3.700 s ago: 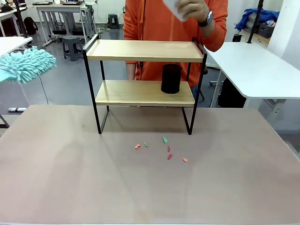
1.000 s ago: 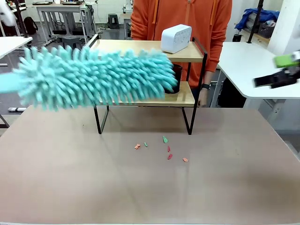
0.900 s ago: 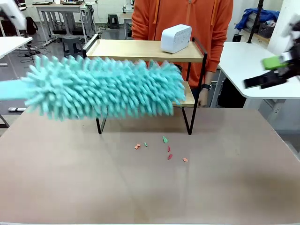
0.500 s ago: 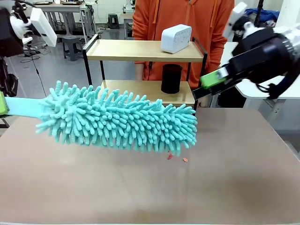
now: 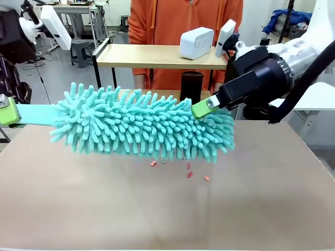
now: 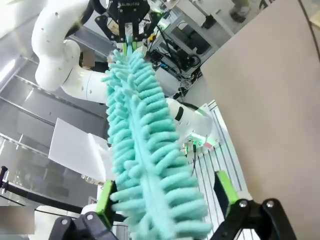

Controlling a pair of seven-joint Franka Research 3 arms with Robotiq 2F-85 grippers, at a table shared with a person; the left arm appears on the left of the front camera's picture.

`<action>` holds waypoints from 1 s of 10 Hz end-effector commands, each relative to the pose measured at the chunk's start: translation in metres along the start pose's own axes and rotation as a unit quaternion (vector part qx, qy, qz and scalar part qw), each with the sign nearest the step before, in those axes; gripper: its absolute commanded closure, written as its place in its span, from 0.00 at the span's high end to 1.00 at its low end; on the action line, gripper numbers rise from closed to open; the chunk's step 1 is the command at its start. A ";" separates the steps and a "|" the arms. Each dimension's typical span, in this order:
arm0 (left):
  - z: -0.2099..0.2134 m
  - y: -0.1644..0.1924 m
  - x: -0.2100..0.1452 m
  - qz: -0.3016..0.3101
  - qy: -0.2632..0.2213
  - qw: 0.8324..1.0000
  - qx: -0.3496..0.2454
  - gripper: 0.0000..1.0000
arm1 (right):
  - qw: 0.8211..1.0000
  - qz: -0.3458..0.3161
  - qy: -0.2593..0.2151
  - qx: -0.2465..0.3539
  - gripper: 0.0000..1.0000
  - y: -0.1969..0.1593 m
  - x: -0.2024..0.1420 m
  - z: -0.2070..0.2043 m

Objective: Clean the shelf.
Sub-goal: Hand the Duster back to the human.

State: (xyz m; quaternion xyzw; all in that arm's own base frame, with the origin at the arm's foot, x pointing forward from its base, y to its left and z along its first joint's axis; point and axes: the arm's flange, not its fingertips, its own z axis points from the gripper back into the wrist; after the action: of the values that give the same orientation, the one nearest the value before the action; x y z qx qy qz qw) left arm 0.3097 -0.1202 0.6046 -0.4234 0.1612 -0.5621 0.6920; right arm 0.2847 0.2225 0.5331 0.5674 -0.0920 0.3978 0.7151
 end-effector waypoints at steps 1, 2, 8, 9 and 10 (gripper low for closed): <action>0.007 -0.005 -0.003 -0.018 -0.009 1.000 -0.019 0.13 | 1.000 0.012 -0.005 0.016 1.00 -0.005 -0.005 -0.005; 0.007 -0.003 -0.003 -0.015 -0.018 1.000 -0.011 0.13 | 1.000 0.013 -0.001 0.022 1.00 -0.003 -0.006 -0.003; 0.007 0.002 -0.001 0.000 -0.019 1.000 -0.007 0.13 | 0.998 0.018 0.036 0.041 0.13 -0.001 -0.010 0.000; 0.006 0.002 -0.001 0.001 -0.018 1.000 -0.007 0.13 | 0.998 0.018 0.038 0.043 0.00 -0.001 -0.011 0.000; 0.007 0.002 -0.002 0.002 -0.020 1.000 -0.007 0.13 | 0.998 0.018 0.043 0.045 0.00 -0.001 -0.011 0.000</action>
State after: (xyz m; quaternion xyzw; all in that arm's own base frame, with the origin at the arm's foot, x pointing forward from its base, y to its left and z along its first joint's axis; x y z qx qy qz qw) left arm 0.3134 -0.1182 0.6033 -0.4319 0.1572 -0.5557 0.6928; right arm 0.2745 0.2223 0.5267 0.5798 -0.0550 0.4213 0.6952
